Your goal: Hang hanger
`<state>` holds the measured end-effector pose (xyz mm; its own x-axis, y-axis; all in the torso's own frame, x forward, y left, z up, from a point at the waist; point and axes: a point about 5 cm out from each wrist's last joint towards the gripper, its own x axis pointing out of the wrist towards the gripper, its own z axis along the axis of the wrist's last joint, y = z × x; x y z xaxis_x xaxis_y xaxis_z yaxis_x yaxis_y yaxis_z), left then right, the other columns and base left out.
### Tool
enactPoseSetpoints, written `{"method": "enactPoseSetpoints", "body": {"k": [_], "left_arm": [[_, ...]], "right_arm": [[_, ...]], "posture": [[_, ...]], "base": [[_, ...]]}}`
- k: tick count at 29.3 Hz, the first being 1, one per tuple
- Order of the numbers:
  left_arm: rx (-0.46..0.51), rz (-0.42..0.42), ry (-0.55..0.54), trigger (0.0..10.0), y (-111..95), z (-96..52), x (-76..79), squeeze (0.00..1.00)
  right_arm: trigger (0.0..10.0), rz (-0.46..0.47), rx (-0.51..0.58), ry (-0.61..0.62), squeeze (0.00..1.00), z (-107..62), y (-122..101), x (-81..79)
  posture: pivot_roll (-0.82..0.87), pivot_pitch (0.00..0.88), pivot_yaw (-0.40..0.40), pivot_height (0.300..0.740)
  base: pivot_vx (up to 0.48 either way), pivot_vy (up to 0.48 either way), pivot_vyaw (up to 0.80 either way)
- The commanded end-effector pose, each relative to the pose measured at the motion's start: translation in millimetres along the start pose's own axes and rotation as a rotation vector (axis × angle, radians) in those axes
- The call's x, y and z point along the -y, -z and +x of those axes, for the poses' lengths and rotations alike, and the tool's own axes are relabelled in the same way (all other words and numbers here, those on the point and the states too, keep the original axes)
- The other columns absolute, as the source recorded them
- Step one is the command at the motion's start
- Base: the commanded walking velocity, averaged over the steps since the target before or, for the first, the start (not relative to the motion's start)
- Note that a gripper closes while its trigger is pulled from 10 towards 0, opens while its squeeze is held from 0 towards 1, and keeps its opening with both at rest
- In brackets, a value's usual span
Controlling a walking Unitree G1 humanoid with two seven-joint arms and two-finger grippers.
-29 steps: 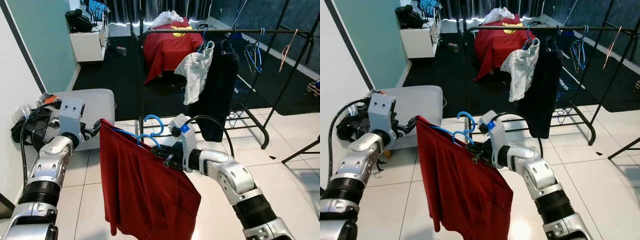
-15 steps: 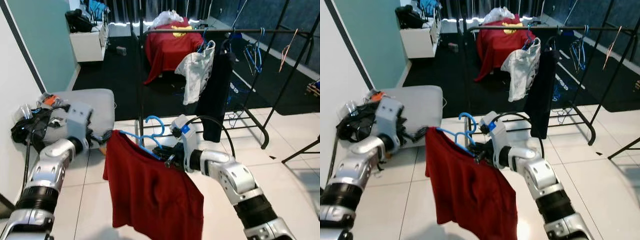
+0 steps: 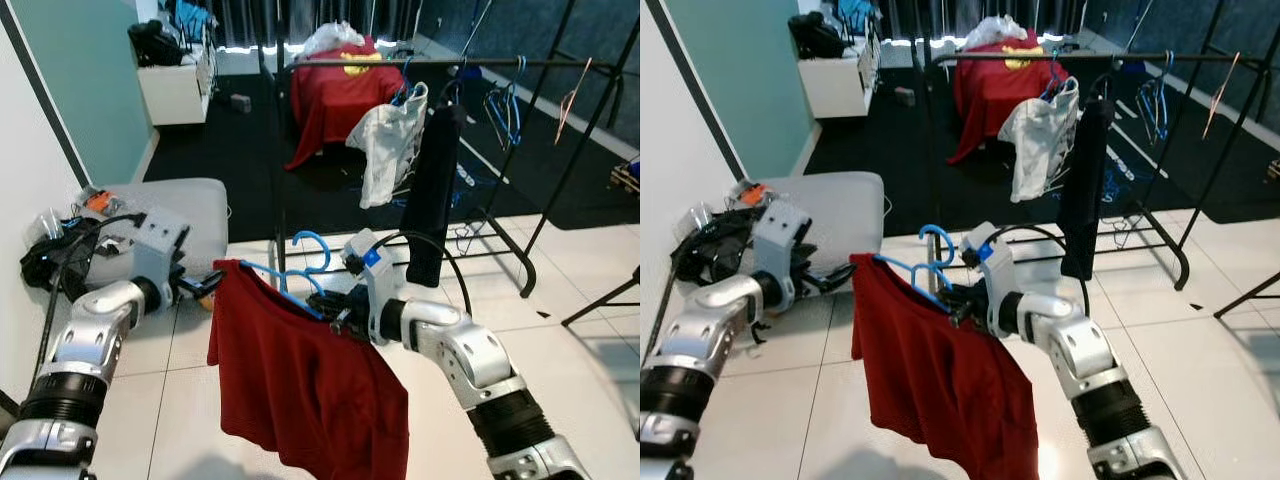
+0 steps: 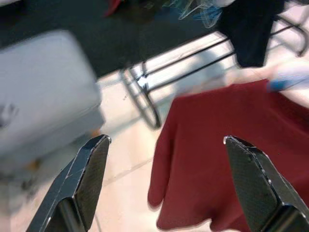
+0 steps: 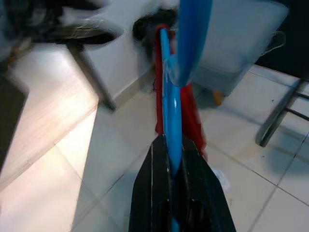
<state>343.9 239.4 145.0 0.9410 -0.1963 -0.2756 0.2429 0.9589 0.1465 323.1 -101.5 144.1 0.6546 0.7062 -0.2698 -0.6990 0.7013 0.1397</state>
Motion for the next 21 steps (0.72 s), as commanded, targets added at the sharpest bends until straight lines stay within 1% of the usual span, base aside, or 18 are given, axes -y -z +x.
{"method": "enactPoseSetpoints", "body": {"k": [1, 2, 4, 5, 6, 7, 8, 9, 10, 11, 12, 13, 17, 19, 20, 21], "left_arm": [[-0.095, -0.038, -0.027, 10.0, 20.0, 0.2, 4.0, 0.00], [-0.132, -0.068, -0.047, 10.0, 30.4, 0.7, 10.8, 0.00], [-0.132, -0.068, -0.047, 10.0, 30.4, 0.7, 10.8, 0.00], [-0.135, -0.109, -0.053, 10.0, 35.8, 0.8, 18.8, 0.00], [-0.135, -0.109, -0.053, 10.0, 35.8, 0.8, 18.8, 0.00], [-0.124, -0.178, -0.052, 10.0, 38.1, 1.2, 27.5, 0.00], [-0.124, -0.178, -0.052, 10.0, 38.1, 1.2, 27.5, 0.00], [-0.108, -0.241, -0.045, 10.0, 38.7, 1.1, 34.6, 0.00], [-0.108, -0.241, -0.045, 10.0, 38.7, 1.1, 34.6, 0.00], [-0.097, -0.279, -0.035, 10.0, 39.6, 0.5, 40.6, 0.00], [-0.097, -0.279, -0.035, 10.0, 39.6, 0.5, 40.6, 0.00], [-0.088, -0.293, -0.022, 10.0, 40.8, -0.1, 45.5, 0.00], [-0.085, -0.290, -0.012, 10.0, 44.4, -2.5, 51.3, 0.00], [-0.085, -0.290, -0.012, 10.0, 44.4, -2.5, 51.3, 0.00], [-0.079, -0.283, -0.026, 10.0, 45.2, -3.5, 53.0, 0.00], [-0.055, -0.266, -0.065, 10.0, 45.6, -4.4, 53.7, 0.00]], "right_arm": [[10.0, 0.027, 0.075, 0.122, 0.00, -4.3, -3.9, 13.8], [10.0, 0.047, 0.100, 0.268, 0.00, -9.0, 0.3, 29.2], [10.0, 0.047, 0.100, 0.268, 0.00, -9.0, 0.3, 29.2], [10.0, 0.075, 0.099, 0.410, 0.00, -16.4, 7.3, 45.1], [10.0, 0.075, 0.099, 0.410, 0.00, -16.4, 7.3, 45.1], [10.0, 0.088, 0.101, 0.507, 0.00, -24.6, 12.9, 56.5], [10.0, 0.088, 0.101, 0.507, 0.00, -24.6, 12.9, 56.5], [10.0, 0.131, 0.111, 0.562, 0.00, -30.7, 17.3, 63.1], [10.0, 0.131, 0.111, 0.562, 0.00, -30.7, 17.3, 63.1], [10.0, 0.168, 0.117, 0.589, 0.00, -34.9, 20.5, 66.5], [10.0, 0.168, 0.117, 0.589, 0.00, -34.9, 20.5, 66.5], [10.0, 0.183, 0.117, 0.593, 0.00, -37.2, 22.5, 67.6], [10.0, 0.173, 0.091, 0.577, 0.00, -38.1, 26.9, 65.4], [10.0, 0.173, 0.091, 0.577, 0.00, -38.1, 26.9, 65.4], [10.0, 0.162, 0.077, 0.568, 0.00, -37.2, 29.7, 62.9], [10.0, 0.165, 0.069, 0.562, 0.00, -36.4, 33.1, 60.3]], "posture": [[-0.05, 0.000, 0.028, 0.740], [-0.05, 0.000, 0.028, 0.740], [-0.05, 0.000, 0.028, 0.740], [-0.04, 0.000, 0.023, 0.740], [-0.04, 0.000, 0.023, 0.740], [-0.04, 0.002, 0.016, 0.740], [-0.04, 0.002, 0.016, 0.740], [-0.04, 0.004, 0.012, 0.740], [-0.04, 0.004, 0.012, 0.740], [-0.04, 0.004, 0.011, 0.740], [-0.04, 0.004, 0.011, 0.740], [-0.04, 0.004, 0.013, 0.740], [-0.05, 0.006, 0.018, 0.740], [-0.05, 0.006, 0.018, 0.740], [-0.05, 0.005, 0.019, 0.740], [-0.05, 0.003, 0.020, 0.740]], "base": [[0.000, 0.000, 0.00], [0.000, 0.000, 0.00], [0.000, 0.000, 0.00], [0.000, 0.000, 0.00], [0.000, 0.000, 0.00], [0.000, 0.000, 0.00], [0.000, 0.000, 0.00], [0.000, 0.000, 0.00], [0.000, 0.000, 0.00], [0.000, 0.000, 0.00], [0.000, 0.000, 0.00], [0.000, 0.000, 0.00], [0.000, 0.000, 0.00], [0.000, 0.000, 0.00], [0.000, 0.000, 0.00], [0.000, 0.000, 0.00]]}}
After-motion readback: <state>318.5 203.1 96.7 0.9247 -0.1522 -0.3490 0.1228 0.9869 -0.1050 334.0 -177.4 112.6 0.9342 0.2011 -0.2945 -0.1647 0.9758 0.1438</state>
